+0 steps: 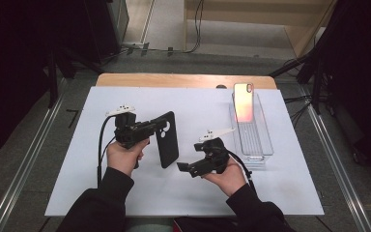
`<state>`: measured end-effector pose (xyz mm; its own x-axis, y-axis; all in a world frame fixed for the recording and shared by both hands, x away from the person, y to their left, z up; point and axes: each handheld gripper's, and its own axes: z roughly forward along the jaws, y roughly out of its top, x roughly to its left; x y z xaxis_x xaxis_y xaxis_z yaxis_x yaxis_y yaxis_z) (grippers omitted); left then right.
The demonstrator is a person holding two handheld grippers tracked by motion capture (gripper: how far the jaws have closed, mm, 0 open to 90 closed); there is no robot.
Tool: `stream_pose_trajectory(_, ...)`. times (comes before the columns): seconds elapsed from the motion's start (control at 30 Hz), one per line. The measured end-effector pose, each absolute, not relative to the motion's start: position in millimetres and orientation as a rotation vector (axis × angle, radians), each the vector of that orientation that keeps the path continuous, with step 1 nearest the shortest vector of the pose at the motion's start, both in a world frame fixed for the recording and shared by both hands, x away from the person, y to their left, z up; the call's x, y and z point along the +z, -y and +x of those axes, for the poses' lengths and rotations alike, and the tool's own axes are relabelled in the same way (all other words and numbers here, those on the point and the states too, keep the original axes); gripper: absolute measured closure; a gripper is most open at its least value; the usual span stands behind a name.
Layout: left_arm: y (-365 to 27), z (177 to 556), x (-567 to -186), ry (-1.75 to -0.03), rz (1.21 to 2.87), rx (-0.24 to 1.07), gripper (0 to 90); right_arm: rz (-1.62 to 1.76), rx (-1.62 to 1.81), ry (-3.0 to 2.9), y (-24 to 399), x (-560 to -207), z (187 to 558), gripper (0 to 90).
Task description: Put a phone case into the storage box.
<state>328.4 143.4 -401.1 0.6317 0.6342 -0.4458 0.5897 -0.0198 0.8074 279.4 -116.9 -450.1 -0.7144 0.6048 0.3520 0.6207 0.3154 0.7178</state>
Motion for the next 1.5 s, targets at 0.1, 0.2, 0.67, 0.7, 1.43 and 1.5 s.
stream_pose_trajectory(0.1,-143,326,-401,-0.996,1.684,0.053,77.7,-1.21,-1.373,2.568,116,-450,279,0.0)
stream_pose_trajectory(0.2,-141,323,-402,-0.986,1.691,0.053,77.6,-1.226,-1.37,2.59,115,-447,278,0.0)
stream_pose_trajectory(0.67,-132,310,-403,-0.967,1.683,0.066,77.6,-1.349,-1.542,2.546,118,-427,274,0.0)
stream_pose_trajectory(0.7,-131,309,-403,-0.968,1.684,0.065,77.6,-1.35,-1.552,2.538,117,-426,274,0.0)
stream_pose_trajectory(1.43,-118,288,-403,-0.971,1.669,0.032,77.6,-1.374,-1.603,2.494,101,-421,282,0.0)
stream_pose_trajectory(1.5,-117,287,-403,-0.973,1.669,0.029,77.5,-1.374,-1.599,2.503,99,-421,283,0.0)
